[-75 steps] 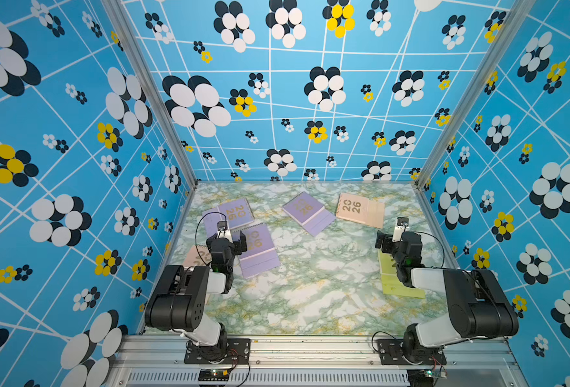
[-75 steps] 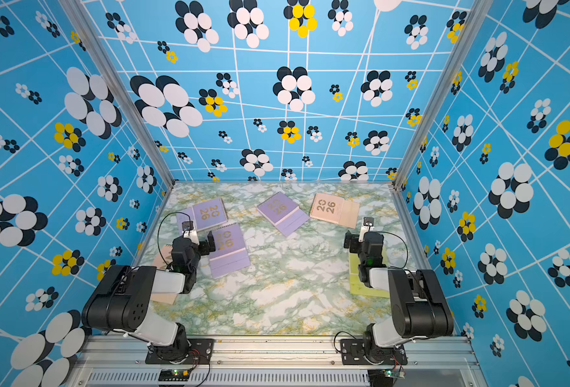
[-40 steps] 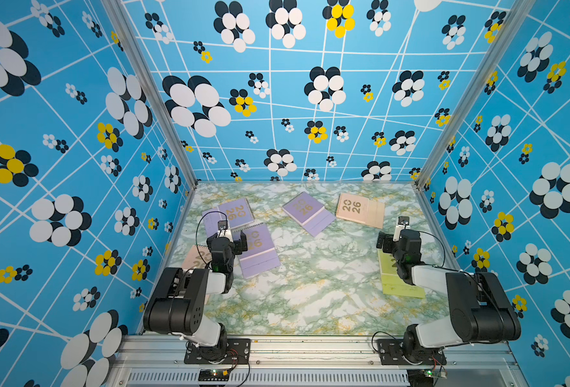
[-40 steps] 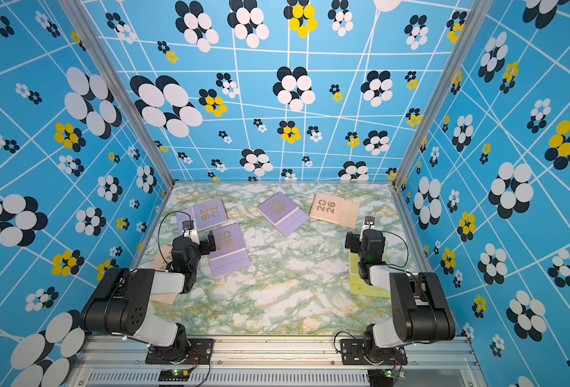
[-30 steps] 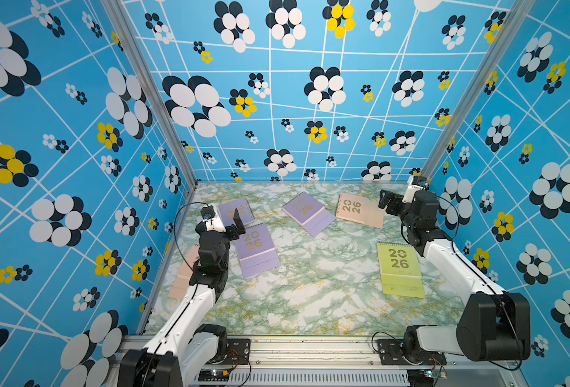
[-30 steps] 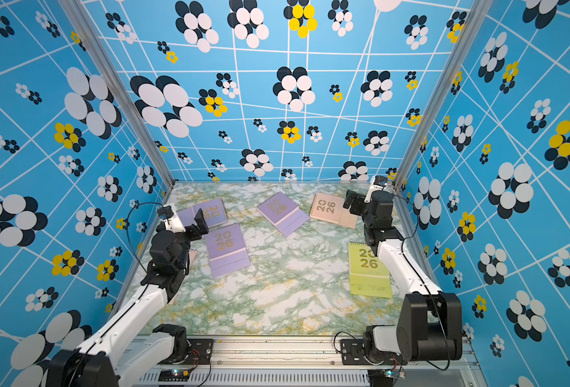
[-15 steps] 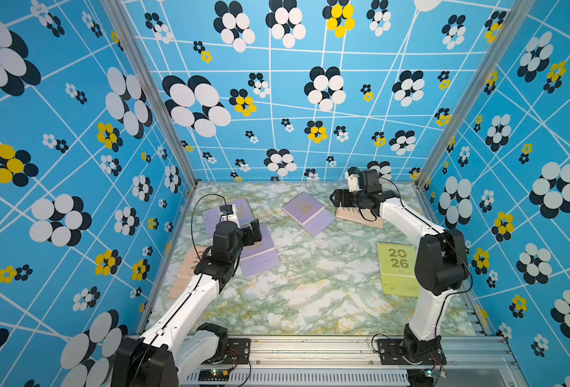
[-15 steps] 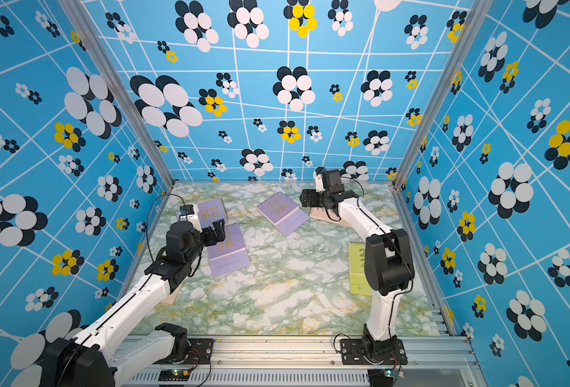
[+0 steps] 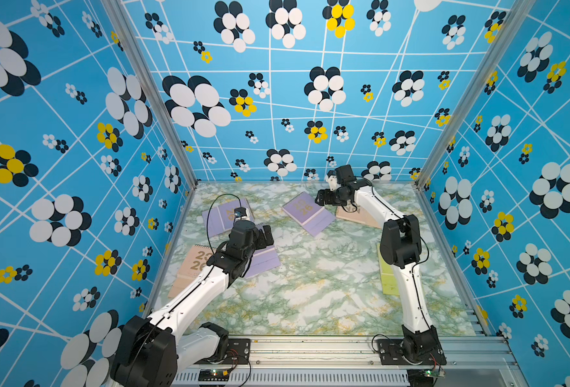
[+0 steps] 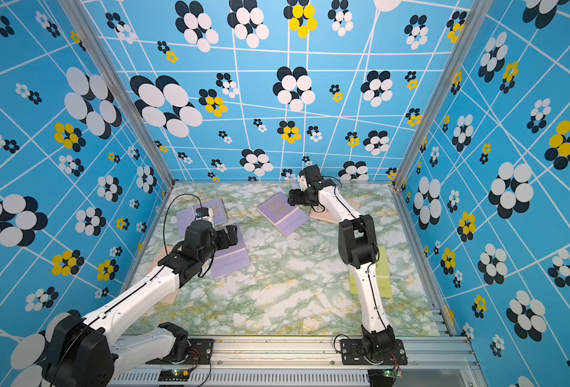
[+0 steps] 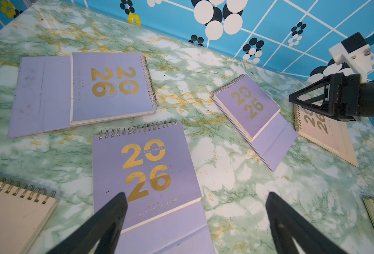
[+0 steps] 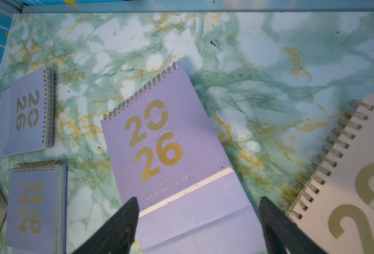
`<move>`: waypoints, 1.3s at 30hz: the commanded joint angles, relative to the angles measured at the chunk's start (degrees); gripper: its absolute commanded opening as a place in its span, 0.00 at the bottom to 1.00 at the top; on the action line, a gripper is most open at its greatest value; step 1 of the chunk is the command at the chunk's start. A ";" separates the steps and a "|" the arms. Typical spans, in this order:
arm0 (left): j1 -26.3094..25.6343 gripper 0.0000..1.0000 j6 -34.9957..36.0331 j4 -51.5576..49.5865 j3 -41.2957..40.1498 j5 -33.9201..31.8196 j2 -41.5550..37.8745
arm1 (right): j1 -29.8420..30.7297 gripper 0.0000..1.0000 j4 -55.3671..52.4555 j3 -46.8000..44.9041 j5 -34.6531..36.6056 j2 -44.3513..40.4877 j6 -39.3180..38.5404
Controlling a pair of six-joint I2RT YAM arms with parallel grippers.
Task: Stack the calendars
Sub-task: Move the calendar to the center of the board.
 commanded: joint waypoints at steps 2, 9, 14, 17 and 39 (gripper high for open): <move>-0.62 1.00 -1.61 0.78 2.64 0.29 3.87 | 0.33 0.87 -6.83 10.06 -0.30 5.49 -0.75; -0.64 1.00 -3.42 2.01 6.84 1.01 12.41 | 0.32 0.87 -6.38 15.51 0.20 10.69 2.23; -0.55 1.00 -5.53 4.33 8.29 2.51 16.66 | 0.31 0.87 -6.47 16.89 -0.73 12.75 3.69; -0.52 1.00 -6.05 5.84 10.52 4.11 20.38 | 0.59 0.87 -6.69 16.87 0.25 13.62 4.19; 1.29 0.99 -11.13 11.17 27.96 14.15 45.19 | 3.74 0.83 -8.49 3.29 -0.05 7.79 3.54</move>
